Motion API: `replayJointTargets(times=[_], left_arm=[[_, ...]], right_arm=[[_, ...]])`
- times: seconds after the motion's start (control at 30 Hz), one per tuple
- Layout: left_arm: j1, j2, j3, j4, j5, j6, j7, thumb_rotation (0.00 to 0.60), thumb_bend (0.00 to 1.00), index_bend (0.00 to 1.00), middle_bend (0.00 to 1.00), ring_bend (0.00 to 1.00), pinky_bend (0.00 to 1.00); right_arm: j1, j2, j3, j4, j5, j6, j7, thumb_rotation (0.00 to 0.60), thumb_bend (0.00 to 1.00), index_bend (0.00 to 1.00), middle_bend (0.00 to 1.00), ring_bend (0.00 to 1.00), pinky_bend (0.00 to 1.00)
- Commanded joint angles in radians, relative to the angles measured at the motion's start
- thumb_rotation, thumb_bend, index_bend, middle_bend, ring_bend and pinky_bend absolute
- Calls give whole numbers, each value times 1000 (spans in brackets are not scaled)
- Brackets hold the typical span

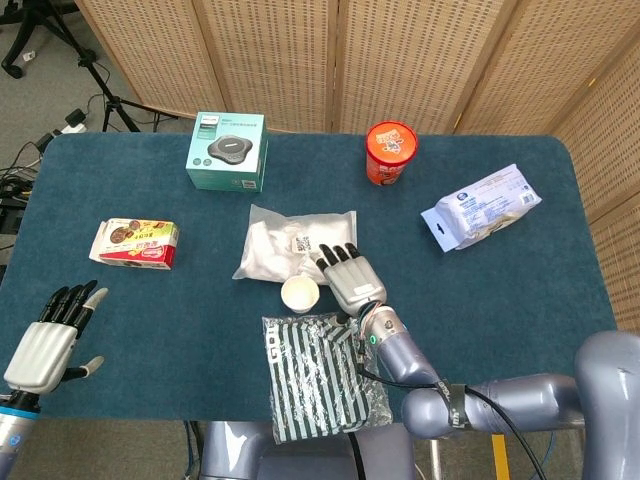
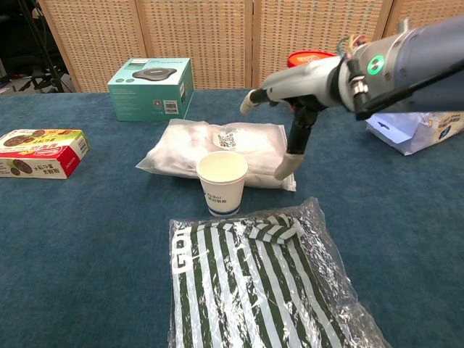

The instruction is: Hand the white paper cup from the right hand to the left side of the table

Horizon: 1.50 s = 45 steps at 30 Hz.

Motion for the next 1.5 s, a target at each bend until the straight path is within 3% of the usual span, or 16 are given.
replayJointTargets(times=[0.03,0.17,0.3,0.4,0.57,0.67,0.8,0.97,1.17,1.4,1.5], left_arm=[[3,1,-2,0,2,9,-4,600,159,0,0,0,0],[5,-3,-4,2,0,12,-1,600,159,0,0,0,0],[5,-8,-7,2,-5,11,8,600,159,0,0,0,0],[3,-12,-5,-2,-5,5,20,600,158,0,0,0,0],[4,-30,-1,-4,6,9,47,600,159,0,0,0,0],[4,-48,-2,-7,3,6,67,600,158,0,0,0,0],[-12,-51,-10,-40,-14,-26,115,600,157,0,0,0,0],[-67,-4,-36,-162,-22,-90,166,600,156,0,0,0,0],[-164,62,-112,-323,-81,-189,258,600,158,0,0,0,0],[-341,119,-213,-488,-348,-418,361,600,158,21,0,0,0],[-482,102,-246,-492,-553,-554,463,600,160,39,0,0,0]], right_arm=[[-28,169,-56,-156,19,165,-66,600,3,0,0,0,0],[-182,290,-152,-214,-214,212,67,600,28,0,0,0,0],[-338,330,-250,-167,-497,250,227,600,50,0,0,0,0],[-465,309,-339,-57,-755,330,334,600,53,0,0,0,0],[-681,222,-443,173,-973,499,475,600,53,0,0,0,0],[-794,157,-444,342,-1027,565,586,600,53,0,0,0,0],[-874,118,-431,453,-1035,579,670,600,53,0,0,0,0],[-932,85,-400,544,-1049,558,752,600,53,0,0,0,0],[-952,70,-355,599,-1071,506,798,600,53,0,0,0,0],[-981,75,-316,605,-1118,501,817,600,53,0,0,0,0],[-1000,84,-290,602,-1121,510,839,600,53,0,0,0,0]])
